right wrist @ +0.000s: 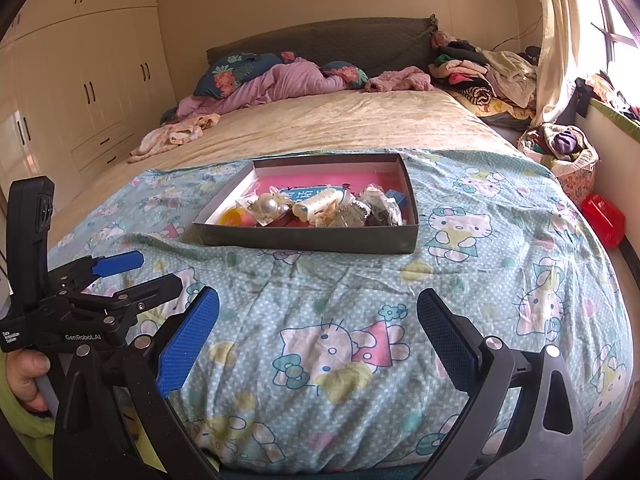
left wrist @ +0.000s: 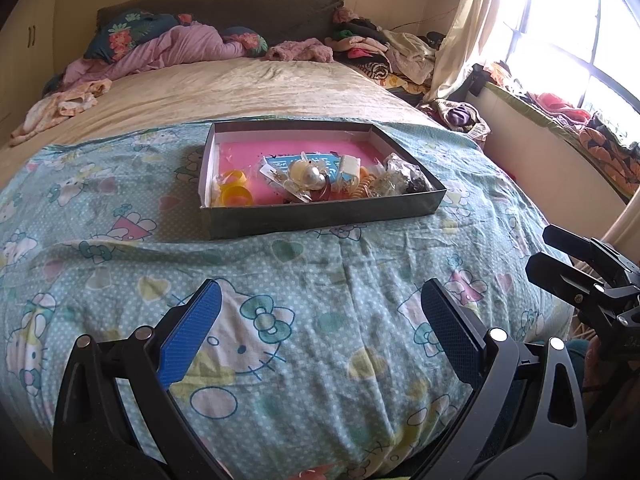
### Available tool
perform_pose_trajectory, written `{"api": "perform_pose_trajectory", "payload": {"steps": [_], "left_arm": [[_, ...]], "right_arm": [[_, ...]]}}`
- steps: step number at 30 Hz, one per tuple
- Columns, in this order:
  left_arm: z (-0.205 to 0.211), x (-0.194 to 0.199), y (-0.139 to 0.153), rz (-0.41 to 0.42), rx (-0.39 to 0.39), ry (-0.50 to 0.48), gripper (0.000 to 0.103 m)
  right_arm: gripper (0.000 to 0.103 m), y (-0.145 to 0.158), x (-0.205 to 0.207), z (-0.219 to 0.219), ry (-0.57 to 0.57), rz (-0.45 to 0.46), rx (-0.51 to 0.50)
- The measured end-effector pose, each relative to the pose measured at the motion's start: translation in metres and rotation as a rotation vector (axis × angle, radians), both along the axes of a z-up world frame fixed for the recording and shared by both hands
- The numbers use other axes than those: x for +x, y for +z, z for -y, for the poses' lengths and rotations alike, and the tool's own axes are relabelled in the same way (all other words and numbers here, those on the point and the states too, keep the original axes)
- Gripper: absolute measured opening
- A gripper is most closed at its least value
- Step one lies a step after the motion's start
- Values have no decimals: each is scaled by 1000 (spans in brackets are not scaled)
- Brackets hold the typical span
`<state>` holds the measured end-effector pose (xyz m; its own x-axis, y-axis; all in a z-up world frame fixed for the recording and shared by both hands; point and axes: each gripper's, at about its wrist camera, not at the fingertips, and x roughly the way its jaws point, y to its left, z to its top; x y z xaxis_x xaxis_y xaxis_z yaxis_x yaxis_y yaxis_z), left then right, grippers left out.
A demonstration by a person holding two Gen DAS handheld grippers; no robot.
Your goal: Organize jewelry
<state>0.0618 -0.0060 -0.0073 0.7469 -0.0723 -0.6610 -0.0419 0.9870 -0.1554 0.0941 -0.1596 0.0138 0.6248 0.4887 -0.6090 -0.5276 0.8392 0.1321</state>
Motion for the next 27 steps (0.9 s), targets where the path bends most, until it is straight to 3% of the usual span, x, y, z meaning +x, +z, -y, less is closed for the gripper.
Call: {"api": "perform_pose_trajectory", "payload": {"steps": [27], "left_arm": [[-1,-1,1,-12,12,17,93]], "right_arm": [[99,-4,-3,-2,5,-6,-5]]}}
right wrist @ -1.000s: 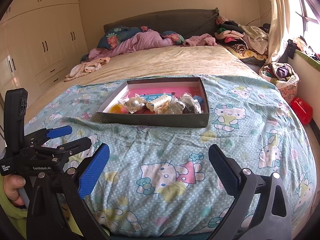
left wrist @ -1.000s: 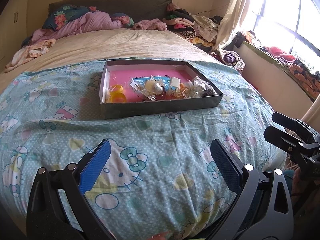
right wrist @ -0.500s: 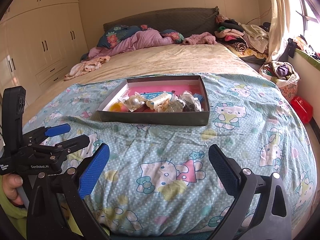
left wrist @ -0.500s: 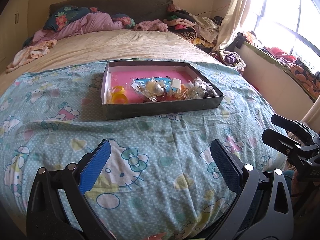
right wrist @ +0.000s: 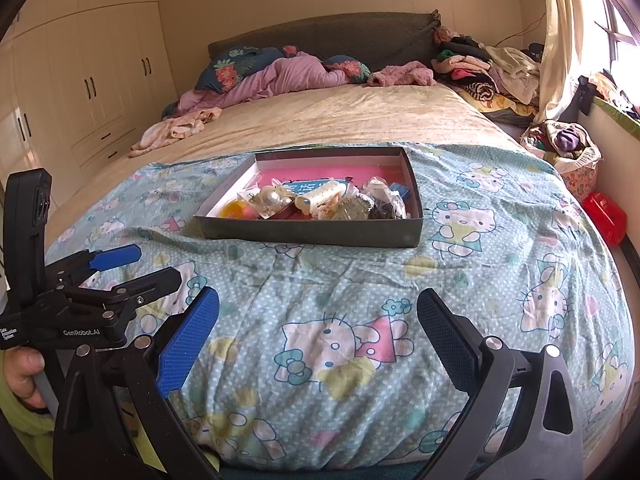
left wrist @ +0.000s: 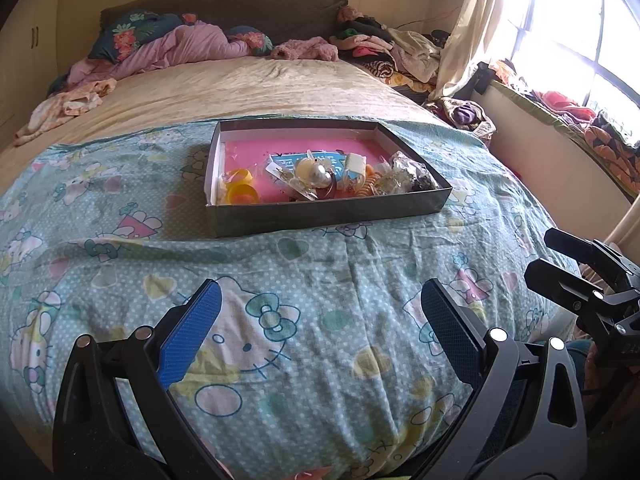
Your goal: Organize jewelry
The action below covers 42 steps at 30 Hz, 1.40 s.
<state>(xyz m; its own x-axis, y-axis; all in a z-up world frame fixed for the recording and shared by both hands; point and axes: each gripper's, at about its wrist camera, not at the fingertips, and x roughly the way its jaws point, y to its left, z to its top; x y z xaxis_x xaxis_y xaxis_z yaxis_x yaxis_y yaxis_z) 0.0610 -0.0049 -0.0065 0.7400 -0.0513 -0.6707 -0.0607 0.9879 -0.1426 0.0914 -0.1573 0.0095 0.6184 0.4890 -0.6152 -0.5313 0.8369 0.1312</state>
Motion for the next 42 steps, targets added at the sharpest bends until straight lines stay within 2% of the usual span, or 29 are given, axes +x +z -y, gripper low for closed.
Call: {"api": "perform_pose_trajectory", "payload": {"steps": [28,37,42], "left_arm": [[-1,1,-4,-24,18,20,93],[0,2,-9,-36,-2,3,93],[-9,8,-18,-93,-20,27,93]], "right_arm": [[99,-6,-5,0,8,-8,-3],[99,-6,-2,-1,7,-11,-4],[99,-11,3,6,-22,-34,-6]]}}
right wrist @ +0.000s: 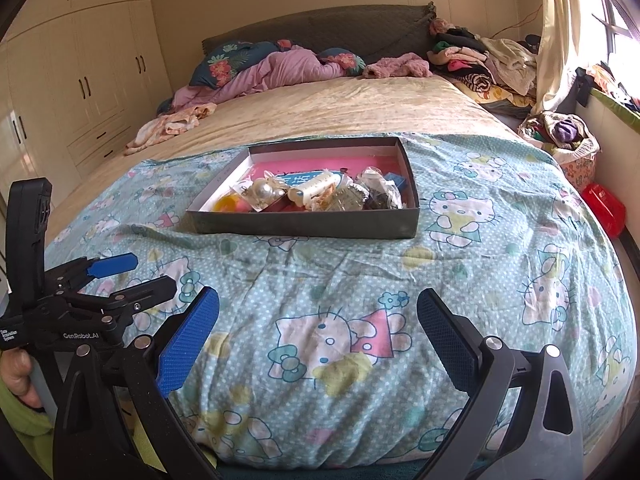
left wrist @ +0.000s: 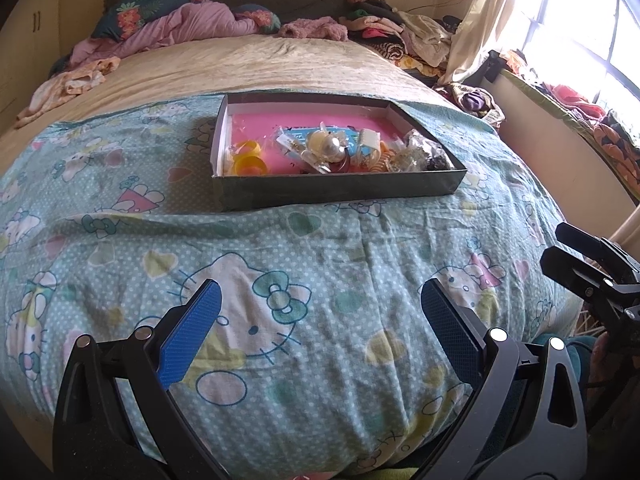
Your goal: Organize jewelry
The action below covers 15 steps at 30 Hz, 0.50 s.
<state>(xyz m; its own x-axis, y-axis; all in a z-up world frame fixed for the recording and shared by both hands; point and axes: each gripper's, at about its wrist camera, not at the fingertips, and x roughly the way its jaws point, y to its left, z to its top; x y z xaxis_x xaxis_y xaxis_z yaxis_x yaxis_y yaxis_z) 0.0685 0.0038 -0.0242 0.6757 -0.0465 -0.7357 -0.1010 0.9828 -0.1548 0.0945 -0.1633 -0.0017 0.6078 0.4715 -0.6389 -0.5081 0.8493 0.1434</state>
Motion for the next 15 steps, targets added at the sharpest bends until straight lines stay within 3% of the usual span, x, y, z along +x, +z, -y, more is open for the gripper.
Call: {"api": "perform_pose_trajectory", "payload": {"steps": [6,11,15], "left_arm": [[-42,7,-15,-40,-9,129,93],[-139,25,-24,-54,41,434,93],[-220,37,-27,-31,75,653,93]], "right_arm": [[99,-9,35,31,-104,-43,6],[98,-24,98,84,-290,-50,-88],[98,-46,164,146,-494,-125,-114]]}}
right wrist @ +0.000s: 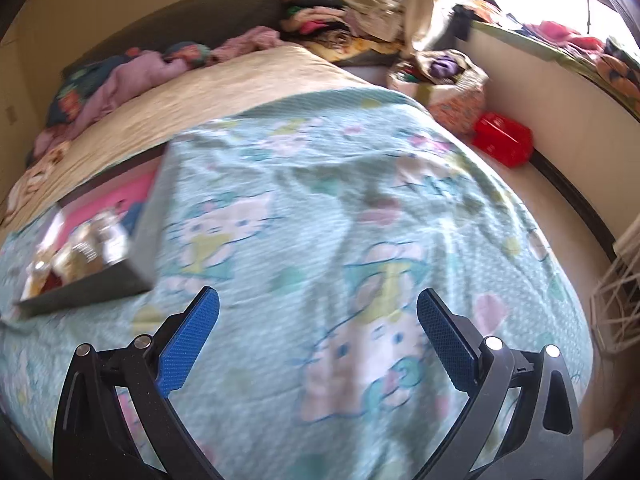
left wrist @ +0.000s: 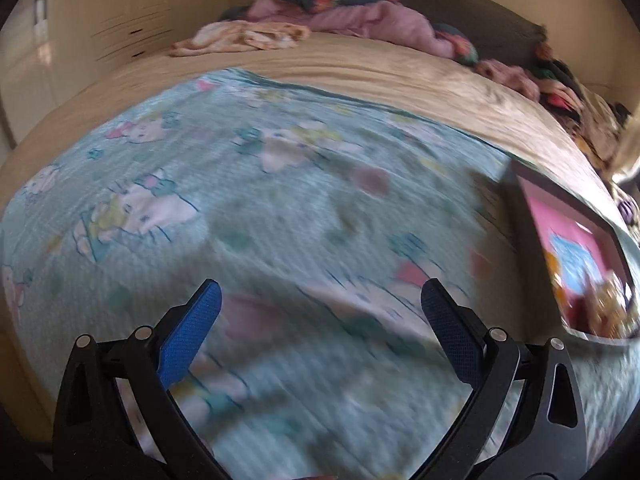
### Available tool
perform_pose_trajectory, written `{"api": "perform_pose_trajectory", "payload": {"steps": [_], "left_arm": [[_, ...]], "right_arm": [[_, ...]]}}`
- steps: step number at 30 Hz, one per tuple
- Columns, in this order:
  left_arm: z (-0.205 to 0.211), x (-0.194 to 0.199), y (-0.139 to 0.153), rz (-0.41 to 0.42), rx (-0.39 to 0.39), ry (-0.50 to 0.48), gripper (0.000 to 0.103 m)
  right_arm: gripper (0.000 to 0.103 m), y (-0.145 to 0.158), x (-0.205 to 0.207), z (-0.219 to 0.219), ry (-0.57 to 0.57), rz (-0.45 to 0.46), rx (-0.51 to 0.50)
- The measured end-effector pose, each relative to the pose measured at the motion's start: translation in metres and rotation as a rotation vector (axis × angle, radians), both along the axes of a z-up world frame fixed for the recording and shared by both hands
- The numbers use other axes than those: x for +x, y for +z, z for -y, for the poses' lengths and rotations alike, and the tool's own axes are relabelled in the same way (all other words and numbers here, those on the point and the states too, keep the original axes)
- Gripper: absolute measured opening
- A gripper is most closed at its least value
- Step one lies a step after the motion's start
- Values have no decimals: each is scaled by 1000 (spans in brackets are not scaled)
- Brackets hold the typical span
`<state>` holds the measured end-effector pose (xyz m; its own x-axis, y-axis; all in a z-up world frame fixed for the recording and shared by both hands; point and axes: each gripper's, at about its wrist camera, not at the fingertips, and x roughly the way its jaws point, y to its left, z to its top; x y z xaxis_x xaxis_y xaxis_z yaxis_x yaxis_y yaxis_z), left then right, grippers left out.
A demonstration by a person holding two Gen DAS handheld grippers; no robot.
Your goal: Organize jewelry
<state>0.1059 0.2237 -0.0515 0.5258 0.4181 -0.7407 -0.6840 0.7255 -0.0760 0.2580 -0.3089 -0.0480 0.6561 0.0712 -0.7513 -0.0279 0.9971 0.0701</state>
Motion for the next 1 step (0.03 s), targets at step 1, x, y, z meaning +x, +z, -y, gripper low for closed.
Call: {"api": "perform_pose_trajectory", "payload": {"steps": [1], "left_arm": [[-17,5,-3,-1,10,38,93]], "right_arm": [[98,-4,15,12,-35,1,-12]]}}
